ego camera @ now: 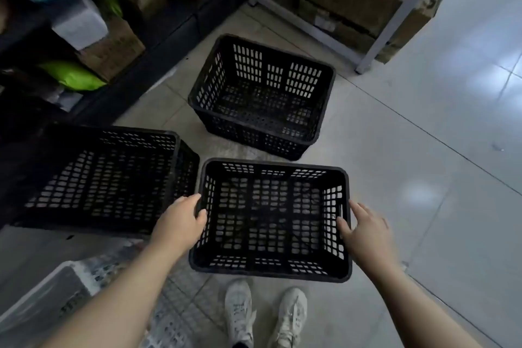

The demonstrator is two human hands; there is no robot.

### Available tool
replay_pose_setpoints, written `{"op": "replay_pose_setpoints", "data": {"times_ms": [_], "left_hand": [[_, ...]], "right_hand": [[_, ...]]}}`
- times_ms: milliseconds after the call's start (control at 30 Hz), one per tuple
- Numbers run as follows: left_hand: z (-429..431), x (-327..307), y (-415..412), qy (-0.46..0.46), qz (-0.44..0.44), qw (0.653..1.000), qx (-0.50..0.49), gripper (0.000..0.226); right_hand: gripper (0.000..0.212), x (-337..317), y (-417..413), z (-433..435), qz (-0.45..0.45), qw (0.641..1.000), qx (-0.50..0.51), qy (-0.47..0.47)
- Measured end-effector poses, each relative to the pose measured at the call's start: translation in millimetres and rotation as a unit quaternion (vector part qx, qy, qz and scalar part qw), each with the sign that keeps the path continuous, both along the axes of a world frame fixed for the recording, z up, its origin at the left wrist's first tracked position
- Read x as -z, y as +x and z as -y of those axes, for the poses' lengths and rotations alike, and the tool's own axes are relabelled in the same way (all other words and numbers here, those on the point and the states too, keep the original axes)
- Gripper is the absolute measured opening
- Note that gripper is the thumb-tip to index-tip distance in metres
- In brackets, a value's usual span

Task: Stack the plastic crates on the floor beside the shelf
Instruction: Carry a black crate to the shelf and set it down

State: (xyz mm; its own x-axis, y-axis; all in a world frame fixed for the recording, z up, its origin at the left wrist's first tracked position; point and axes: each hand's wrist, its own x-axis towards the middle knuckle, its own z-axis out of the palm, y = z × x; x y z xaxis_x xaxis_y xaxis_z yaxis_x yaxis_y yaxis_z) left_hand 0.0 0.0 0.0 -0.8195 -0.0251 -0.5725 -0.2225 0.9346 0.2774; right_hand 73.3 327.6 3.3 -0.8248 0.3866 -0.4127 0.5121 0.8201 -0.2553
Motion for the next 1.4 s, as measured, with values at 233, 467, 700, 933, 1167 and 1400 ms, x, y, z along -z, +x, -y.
{"op": "replay_pose_setpoints", "data": {"times_ms": [233, 467, 700, 933, 1167, 1400], "left_hand": [[12.6, 116.3, -9.1, 0.021, 0.052, 0.993, -0.103, 0.056], [25.6, 203.0, -18.0, 0.011, 0.106, 0.974, -0.199, 0.057], [50.2, 247.7, -19.2, 0.194, 0.164, 0.880, -0.401, 0.065], [53.0, 257.9, -12.2, 0.278, 0.159, 0.857, -0.402, 0.050], [40.1, 210.4, -7.7, 0.284, 0.160, 0.846, -0.423, 0.046], [21.5, 104.8, 7.6, 0.280, 0.139, 0.848, -0.427, 0.044]], "right_hand": [[0.035, 117.8, 9.5, -32.8, 0.036, 0.995, 0.069, -0.063], [0.060, 197.3, 17.8, -70.1, 0.109, 0.967, 0.212, -0.088], [0.043, 239.3, 13.2, -78.6, 0.047, 0.857, 0.388, -0.336], [0.044, 258.6, 15.5, -83.0, 0.017, 0.774, 0.445, -0.450], [0.044, 220.7, 28.8, -88.9, 0.013, 0.770, 0.450, -0.451], [0.042, 122.4, 57.7, -97.9, -0.005, 0.764, 0.474, -0.438]]}}
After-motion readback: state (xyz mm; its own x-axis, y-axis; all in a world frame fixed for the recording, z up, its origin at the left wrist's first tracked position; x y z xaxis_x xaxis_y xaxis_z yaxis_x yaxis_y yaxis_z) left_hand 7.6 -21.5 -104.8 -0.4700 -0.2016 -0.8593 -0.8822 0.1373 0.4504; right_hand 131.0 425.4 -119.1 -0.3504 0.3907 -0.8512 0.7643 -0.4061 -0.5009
